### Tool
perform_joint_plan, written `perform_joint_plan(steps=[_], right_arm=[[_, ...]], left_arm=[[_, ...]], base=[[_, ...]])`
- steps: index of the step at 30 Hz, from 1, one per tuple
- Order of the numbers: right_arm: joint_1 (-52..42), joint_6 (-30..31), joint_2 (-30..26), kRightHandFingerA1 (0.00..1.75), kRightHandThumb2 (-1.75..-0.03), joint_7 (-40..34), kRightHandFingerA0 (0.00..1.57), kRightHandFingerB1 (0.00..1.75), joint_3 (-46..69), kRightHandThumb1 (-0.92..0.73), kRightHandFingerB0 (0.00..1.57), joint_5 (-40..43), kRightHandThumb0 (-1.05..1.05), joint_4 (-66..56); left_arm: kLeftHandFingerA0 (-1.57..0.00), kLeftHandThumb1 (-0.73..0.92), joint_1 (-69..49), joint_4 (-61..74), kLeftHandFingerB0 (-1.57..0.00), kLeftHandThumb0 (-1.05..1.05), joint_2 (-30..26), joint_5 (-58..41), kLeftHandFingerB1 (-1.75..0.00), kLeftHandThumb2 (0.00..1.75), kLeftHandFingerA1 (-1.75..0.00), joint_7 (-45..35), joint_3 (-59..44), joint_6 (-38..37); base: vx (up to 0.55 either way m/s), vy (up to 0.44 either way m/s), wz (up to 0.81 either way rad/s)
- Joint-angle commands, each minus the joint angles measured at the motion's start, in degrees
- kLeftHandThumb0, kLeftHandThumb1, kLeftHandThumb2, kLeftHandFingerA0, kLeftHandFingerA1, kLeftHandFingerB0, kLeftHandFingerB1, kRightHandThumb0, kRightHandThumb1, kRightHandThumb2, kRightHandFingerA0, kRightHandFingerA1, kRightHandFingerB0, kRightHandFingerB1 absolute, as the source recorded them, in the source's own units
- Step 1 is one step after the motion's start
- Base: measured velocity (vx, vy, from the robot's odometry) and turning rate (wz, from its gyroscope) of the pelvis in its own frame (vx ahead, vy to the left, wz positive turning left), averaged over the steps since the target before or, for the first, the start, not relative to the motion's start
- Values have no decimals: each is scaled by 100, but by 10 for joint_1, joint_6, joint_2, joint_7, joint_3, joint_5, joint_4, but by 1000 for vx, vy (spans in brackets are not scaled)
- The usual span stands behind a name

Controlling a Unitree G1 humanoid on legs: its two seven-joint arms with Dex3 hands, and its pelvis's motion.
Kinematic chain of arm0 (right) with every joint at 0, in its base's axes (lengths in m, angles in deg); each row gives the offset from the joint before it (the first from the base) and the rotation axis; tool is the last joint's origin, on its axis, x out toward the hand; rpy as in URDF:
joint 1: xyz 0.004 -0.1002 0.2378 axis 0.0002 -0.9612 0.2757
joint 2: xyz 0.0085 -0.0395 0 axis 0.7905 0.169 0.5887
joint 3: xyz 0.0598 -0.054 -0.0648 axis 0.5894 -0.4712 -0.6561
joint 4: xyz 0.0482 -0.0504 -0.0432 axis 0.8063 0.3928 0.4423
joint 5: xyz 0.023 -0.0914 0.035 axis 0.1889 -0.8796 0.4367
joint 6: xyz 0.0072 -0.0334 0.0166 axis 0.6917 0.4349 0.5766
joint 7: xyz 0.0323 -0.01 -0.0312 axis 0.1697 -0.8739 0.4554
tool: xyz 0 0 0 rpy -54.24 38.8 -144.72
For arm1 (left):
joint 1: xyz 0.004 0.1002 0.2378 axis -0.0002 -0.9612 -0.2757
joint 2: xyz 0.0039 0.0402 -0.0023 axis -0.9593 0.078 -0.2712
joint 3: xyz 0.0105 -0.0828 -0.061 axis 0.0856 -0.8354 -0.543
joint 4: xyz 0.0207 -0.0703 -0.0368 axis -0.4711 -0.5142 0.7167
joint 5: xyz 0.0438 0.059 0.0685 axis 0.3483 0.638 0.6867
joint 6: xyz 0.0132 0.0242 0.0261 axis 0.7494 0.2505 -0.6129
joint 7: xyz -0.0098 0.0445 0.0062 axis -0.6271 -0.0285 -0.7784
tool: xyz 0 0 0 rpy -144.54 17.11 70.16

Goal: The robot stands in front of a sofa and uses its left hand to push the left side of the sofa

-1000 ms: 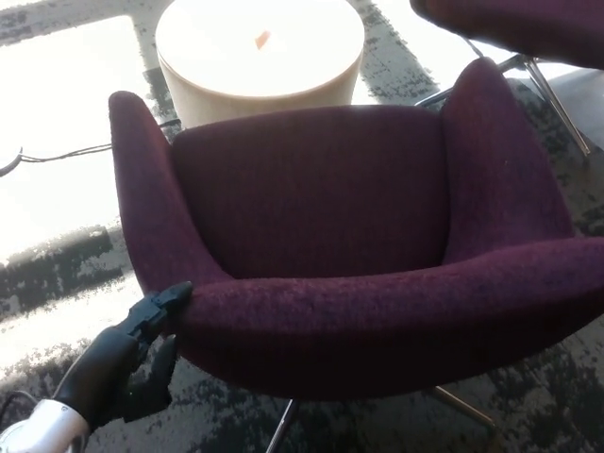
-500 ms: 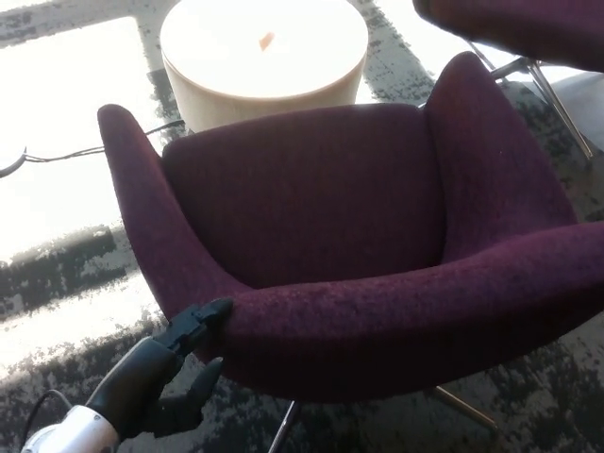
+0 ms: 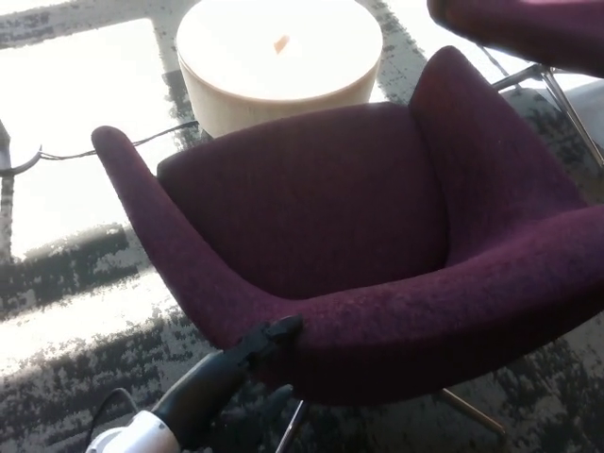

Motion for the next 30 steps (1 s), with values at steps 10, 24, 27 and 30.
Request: perform_joint_plan(steps=[10,24,27,30], right_arm=[[-2,-6,-12,43,-69,-2,49,38,0,-79,40,0,-71,3],[-1,-3,-10,42,-66,-1,51,37,1,-86,42,2,-69,3],[2,-2,-11,44,-71,1,48,39,-1,-78,38,0,-73,3],[1,-3,-11,44,-70,3,49,39,1,-79,40,3,-74,2]], left_arm=[[-3,92,16,-4,-7,-87,48,35,-28,76,-26,-61,86,39],[-7,92,34,-5,-8,-86,81,55,-26,77,-32,-59,100,72],[-6,85,39,-6,-9,-91,82,59,-24,85,-31,-60,100,75],[-3,91,48,-10,-7,-85,86,68,-27,78,-30,-60,105,70]], base=[[0,0,0],[0,0,0],[0,0,0],[0,0,0]])
